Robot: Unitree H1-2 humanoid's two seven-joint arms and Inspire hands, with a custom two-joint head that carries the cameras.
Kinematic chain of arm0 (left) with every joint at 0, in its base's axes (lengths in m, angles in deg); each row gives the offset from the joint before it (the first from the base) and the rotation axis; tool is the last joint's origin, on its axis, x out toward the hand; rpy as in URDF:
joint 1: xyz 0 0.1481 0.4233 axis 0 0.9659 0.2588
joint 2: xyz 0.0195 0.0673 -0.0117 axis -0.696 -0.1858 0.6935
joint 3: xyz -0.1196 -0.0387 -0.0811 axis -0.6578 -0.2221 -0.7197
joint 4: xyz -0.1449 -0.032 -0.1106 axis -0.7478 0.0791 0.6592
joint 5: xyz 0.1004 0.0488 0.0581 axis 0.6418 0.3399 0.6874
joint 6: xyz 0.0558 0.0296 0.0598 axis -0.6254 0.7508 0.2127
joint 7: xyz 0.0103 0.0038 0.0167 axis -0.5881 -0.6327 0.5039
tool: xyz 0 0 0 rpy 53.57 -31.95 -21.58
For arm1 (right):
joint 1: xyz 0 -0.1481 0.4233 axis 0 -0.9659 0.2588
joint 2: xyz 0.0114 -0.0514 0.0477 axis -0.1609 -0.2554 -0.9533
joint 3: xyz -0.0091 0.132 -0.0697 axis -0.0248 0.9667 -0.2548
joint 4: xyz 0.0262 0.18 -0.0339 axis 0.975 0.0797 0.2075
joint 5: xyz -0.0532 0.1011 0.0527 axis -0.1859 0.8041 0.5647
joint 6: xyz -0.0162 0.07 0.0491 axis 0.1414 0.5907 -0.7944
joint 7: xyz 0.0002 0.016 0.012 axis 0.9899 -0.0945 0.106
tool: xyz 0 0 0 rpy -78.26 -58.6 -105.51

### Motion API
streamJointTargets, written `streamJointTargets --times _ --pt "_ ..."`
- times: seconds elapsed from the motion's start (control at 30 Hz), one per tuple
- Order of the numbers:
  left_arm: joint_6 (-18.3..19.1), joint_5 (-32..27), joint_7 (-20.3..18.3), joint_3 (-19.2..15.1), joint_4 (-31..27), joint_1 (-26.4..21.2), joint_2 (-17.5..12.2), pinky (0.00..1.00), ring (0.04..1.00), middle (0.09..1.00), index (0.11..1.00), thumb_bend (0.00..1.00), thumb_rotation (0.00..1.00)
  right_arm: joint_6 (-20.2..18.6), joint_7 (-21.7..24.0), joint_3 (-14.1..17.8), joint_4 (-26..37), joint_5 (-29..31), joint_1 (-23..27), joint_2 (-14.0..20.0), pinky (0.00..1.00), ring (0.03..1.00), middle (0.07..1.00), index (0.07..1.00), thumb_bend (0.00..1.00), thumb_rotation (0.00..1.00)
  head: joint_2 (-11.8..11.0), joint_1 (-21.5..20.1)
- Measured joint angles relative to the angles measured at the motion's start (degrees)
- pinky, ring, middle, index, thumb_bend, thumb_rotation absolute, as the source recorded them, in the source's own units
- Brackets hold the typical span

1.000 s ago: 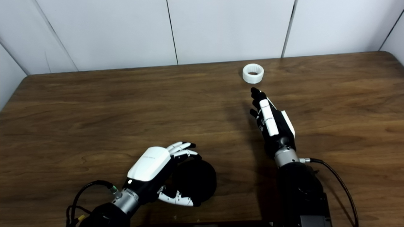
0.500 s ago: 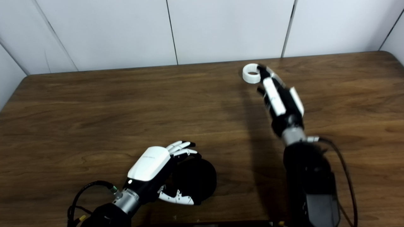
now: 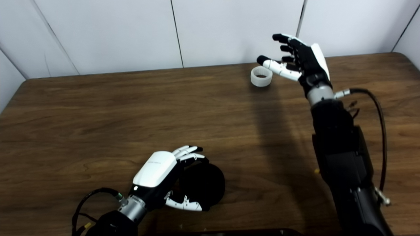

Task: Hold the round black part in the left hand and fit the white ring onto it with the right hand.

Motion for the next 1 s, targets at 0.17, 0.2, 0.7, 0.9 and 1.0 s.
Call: streamJointTargets --times 0.17,0.2,0.7,0.9,1.0 --pt "-0.1 -0.2 0.6 0.1 0.3 -0.1 0.0 0.71 0.910 0.898 0.727 0.93 0.38 0.0 1.6 -2.8 -4.9 -3.9 3.9 1.9 0.87 0.916 0.892 0.773 0.81 0.42 -0.2 0.0" --pt "-0.1 -0.2 0.6 0.2 0.3 -0.1 0.0 0.71 0.913 0.899 0.729 0.93 0.38 0.1 1.9 -3.1 -6.2 -4.4 4.4 2.2 0.88 0.923 0.896 0.765 0.82 0.41 -0.6 -0.2" --pt "-0.1 -0.6 0.7 0.1 0.3 0.0 0.0 0.74 0.931 0.913 0.735 0.91 0.36 0.8 4.5 -6.4 -14.5 -9.8 7.9 3.2 0.78 0.933 0.974 0.760 0.87 0.36 -1.1 -1.0" --pt "-0.1 -0.6 0.6 0.0 0.3 0.0 -0.1 0.73 0.930 0.913 0.735 0.92 0.37 2.9 5.2 -9.1 -19.5 -12.7 10.1 4.3 0.72 0.923 0.970 0.757 0.87 0.32 -1.2 -0.9" --pt "-0.1 -0.7 0.6 0.0 0.3 0.0 -0.1 0.73 0.928 0.910 0.733 0.92 0.36 3.6 5.8 -10.0 -22.2 -13.6 11.5 5.0 0.72 0.926 0.963 0.753 0.88 0.32 -1.3 -0.8"
